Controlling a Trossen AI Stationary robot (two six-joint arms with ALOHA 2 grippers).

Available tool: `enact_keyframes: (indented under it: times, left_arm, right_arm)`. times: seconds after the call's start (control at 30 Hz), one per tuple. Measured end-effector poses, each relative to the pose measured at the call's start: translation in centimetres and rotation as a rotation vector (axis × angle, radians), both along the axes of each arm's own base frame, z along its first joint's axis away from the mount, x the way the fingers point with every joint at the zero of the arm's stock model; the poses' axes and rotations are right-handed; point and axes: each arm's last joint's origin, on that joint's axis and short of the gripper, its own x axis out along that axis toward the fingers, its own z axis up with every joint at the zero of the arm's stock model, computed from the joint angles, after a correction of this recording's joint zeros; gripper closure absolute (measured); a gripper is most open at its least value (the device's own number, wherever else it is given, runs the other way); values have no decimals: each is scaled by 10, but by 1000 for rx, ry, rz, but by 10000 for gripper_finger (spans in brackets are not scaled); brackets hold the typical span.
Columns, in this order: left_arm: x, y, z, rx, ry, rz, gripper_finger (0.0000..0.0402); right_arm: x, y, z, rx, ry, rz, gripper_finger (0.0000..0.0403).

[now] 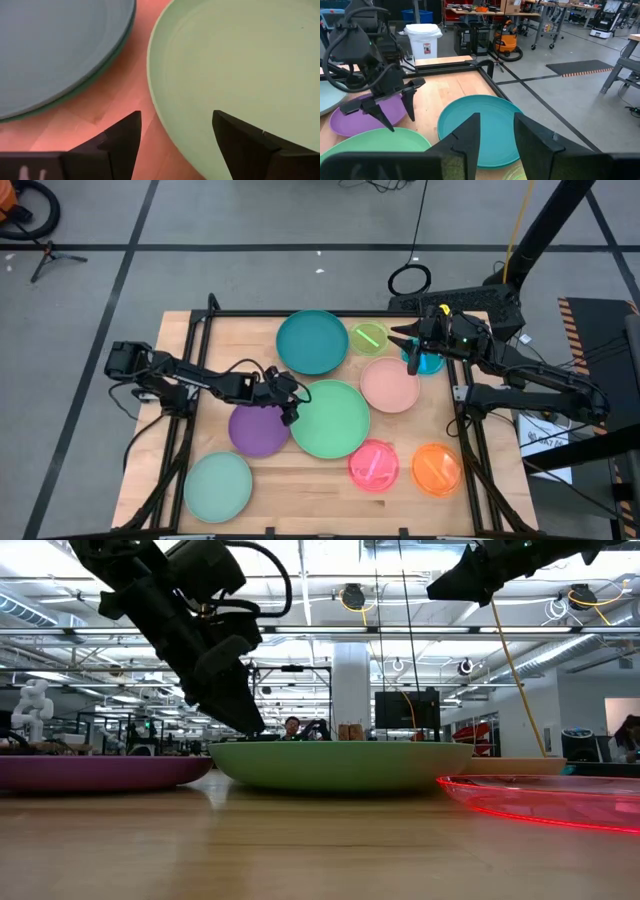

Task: Stack plastic plates
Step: Stack the green plate on top of the dark blue plate

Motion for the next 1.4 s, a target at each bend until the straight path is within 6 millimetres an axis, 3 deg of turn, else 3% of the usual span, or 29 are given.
enact_keyframes:
  times: [0.7, 1.0, 1.4]
  left_arm:
    - [6, 2, -12, -14, 11, 23, 151]
    - [10, 1, -28, -35, 38, 30, 151]
    - [12, 1, -30, -48, 27, 37, 151]
  right_arm:
    - [0, 0, 0, -17, 8, 4, 289]
    - [0, 0, 0, -17, 8, 4, 289]
    - [0, 0, 0, -17, 8, 4, 289]
